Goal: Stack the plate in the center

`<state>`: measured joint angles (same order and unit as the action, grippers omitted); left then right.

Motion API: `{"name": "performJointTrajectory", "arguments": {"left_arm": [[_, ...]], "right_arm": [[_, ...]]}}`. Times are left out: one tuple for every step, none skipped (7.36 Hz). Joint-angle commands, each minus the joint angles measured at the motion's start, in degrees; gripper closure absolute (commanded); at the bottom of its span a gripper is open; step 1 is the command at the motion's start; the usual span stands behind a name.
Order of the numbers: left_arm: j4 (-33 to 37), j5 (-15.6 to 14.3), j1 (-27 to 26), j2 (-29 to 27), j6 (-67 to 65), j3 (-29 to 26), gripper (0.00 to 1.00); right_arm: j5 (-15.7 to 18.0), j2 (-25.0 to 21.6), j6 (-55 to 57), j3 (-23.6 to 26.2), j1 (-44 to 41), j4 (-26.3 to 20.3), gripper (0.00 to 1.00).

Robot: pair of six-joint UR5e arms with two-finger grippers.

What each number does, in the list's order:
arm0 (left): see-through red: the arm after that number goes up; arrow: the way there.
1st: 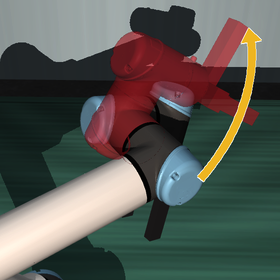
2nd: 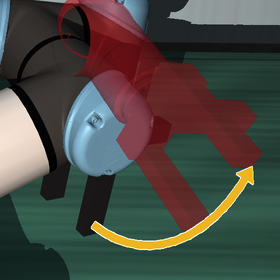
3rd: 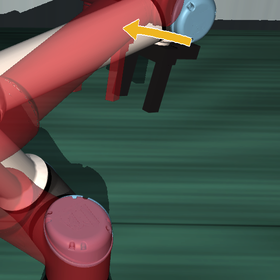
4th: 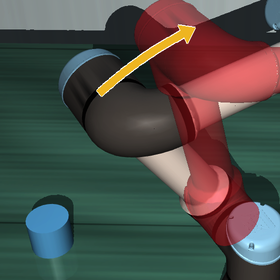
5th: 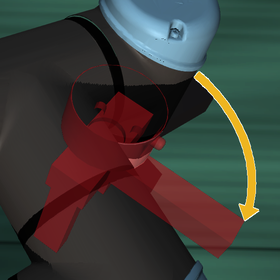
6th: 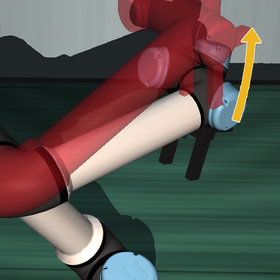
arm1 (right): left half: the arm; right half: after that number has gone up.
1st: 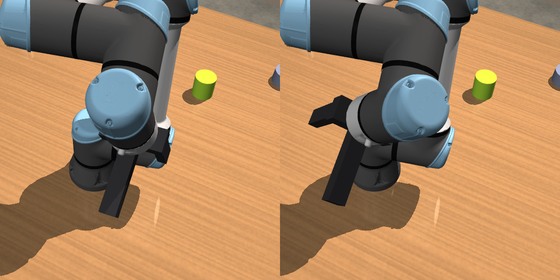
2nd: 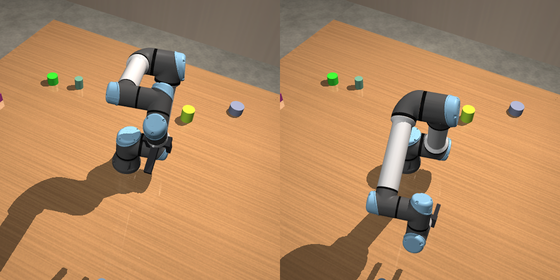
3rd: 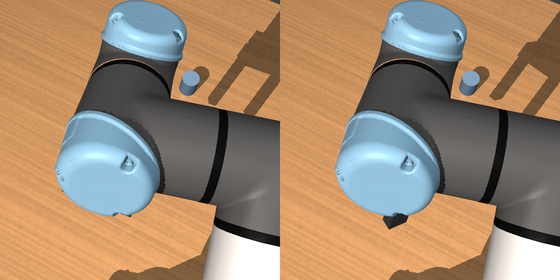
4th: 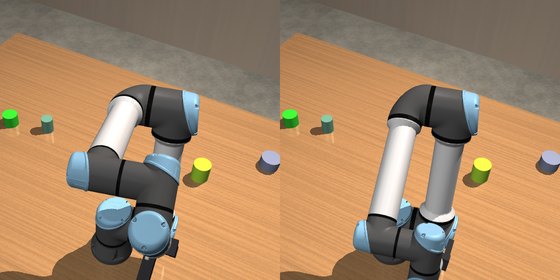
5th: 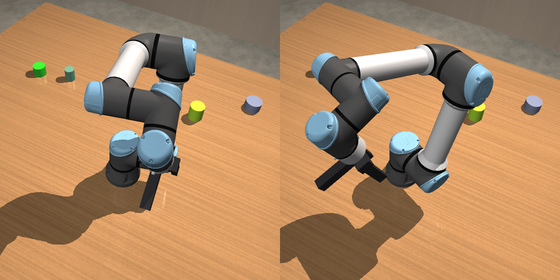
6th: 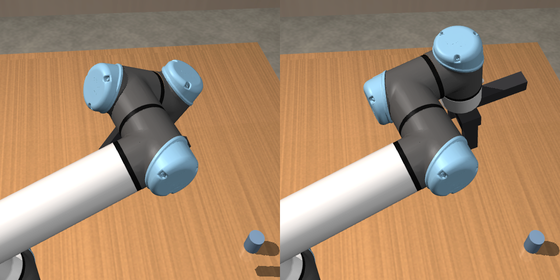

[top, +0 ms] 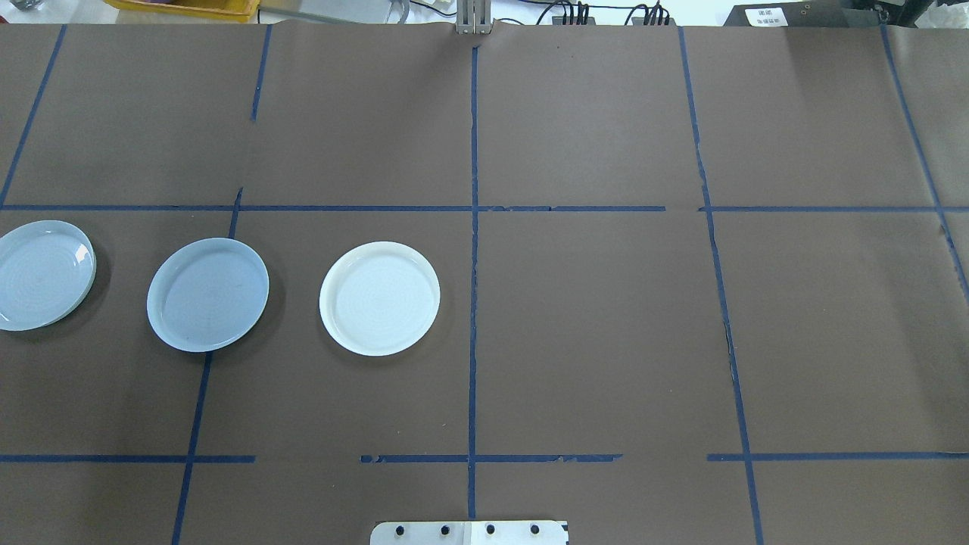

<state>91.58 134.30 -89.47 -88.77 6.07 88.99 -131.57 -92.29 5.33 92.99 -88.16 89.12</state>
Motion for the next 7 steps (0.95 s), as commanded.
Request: {"name": "performJointTrajectory", "arguments": {"left_arm": [[0.00, 0.17, 0.00, -0.09, 0.00, 0.47, 0.00], [-0.09, 0.09, 0.00, -0.17, -0.09, 0.39, 0.00], [-0.09, 0.09, 0.00, -0.26, -0.09, 0.39, 0.00], [0.09, -0.09, 0.00, -0.61, 0.00, 0.48, 0.00], [2.09, 0.09, 0.09, -0.61, -0.26, 0.30, 0.00], [3.24, 0.09, 0.35, -0.35, -4.79, -0.13, 0.00], [7.17, 0.00, 2.35, 0.26, -9.45, -0.83, 0.00]], "right_arm": [[0.00, 0.00, -0.05, 0.00, 0.00, 0.00, 0.00], [0.08, 0.00, -0.05, 0.00, 0.00, 0.00, 0.00], [0.00, 0.00, 0.03, 0.00, 0.00, 0.00, 0.00], [0.00, 0.00, 0.03, 0.00, 0.00, 0.00, 0.00], [0.00, 0.00, 0.03, 0.00, 0.00, 0.00, 0.00], [0.08, 0.00, -0.05, 0.00, 0.00, 0.00, 0.00], [0.08, 0.00, -0.05, 0.00, 0.00, 0.00, 0.00]]}}
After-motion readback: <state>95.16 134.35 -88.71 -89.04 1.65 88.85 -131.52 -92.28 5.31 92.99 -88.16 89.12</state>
